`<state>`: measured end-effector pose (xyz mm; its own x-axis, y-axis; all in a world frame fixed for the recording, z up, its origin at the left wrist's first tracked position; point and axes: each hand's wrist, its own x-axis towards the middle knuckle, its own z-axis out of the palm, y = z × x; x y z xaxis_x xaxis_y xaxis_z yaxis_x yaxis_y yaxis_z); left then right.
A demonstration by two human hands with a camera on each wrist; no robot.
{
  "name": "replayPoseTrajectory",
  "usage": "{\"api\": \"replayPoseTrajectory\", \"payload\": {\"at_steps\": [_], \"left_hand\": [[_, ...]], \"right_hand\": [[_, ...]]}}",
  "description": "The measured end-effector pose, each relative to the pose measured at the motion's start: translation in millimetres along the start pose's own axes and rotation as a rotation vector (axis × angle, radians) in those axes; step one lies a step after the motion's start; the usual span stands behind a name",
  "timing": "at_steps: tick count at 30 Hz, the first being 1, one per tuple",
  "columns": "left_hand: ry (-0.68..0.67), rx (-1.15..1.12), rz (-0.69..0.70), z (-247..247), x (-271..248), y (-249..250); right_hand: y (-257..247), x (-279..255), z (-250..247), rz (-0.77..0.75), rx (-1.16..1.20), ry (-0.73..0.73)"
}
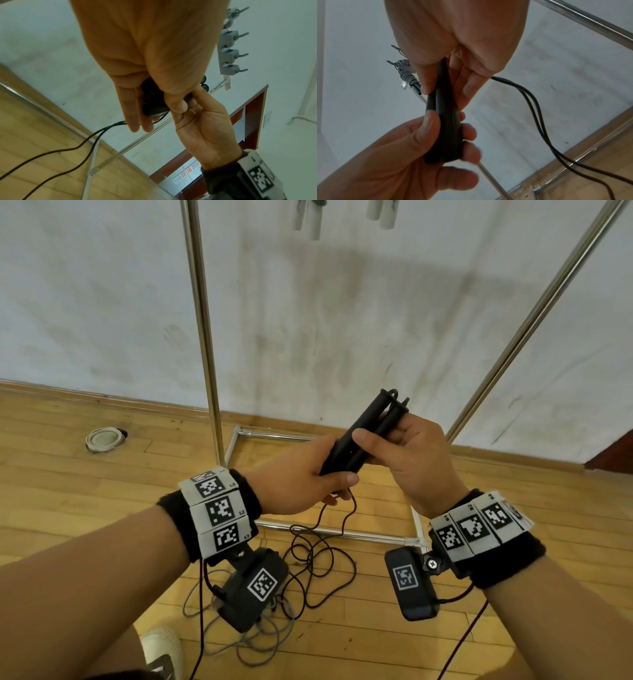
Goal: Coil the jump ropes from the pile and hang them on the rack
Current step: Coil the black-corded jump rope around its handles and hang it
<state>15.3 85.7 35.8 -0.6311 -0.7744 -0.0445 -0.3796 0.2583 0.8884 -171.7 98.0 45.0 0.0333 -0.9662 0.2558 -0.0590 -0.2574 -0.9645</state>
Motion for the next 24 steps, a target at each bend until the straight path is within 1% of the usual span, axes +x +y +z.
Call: {"api": "replayPoseTrajectory", "payload": {"at_steps": [2,5,7,8,9,11,12,13,16,18,19,21,24], "left_hand": [[0.0,-0.068,0.02,2,0,3],[0.035,-0.014,0.064,-2,-1,6],[0.075,0.029,0.066,-9,-1,8],[0.09,0.041,0.059,-13,-2,9],[0.097,0.037,0.052,-16,-2,10],[0.087,-0.002,0.039,-21,-4,12],[0.073,-0.02,0.035,-23,-6,13],[0.054,-0.034,0.033,-24,-7,14],[-0.002,-0.055,0.05,-24,-9,16],[0.006,-0.064,0.058,-24,-9,16],[0.028,-0.072,0.06,-26,-9,16],[0.1,-0.073,0.059,-31,-7,14],[0.221,-0.069,0.031,-45,-4,8]], "right_hand": [[0,0,-2,0.005,0.012,-0.009],[-1,3,-13,0.015,-0.008,-0.085],[0,5,-26,0.024,-0.135,-0.144],[3,6,-33,0.021,-0.228,-0.148],[7,7,-39,0.019,-0.327,-0.12],[17,12,-50,0.013,-0.501,-0.01],[20,14,-52,0.007,-0.554,0.033],[23,15,-52,-0.001,-0.581,0.045],[28,17,-48,-0.032,-0.591,-0.064],[29,16,-43,-0.076,-0.629,-0.144],[30,15,-42,-0.064,-0.635,-0.168],[31,17,-41,-0.007,-0.567,-0.156],[27,18,-40,-0.013,-0.418,-0.111]]}}
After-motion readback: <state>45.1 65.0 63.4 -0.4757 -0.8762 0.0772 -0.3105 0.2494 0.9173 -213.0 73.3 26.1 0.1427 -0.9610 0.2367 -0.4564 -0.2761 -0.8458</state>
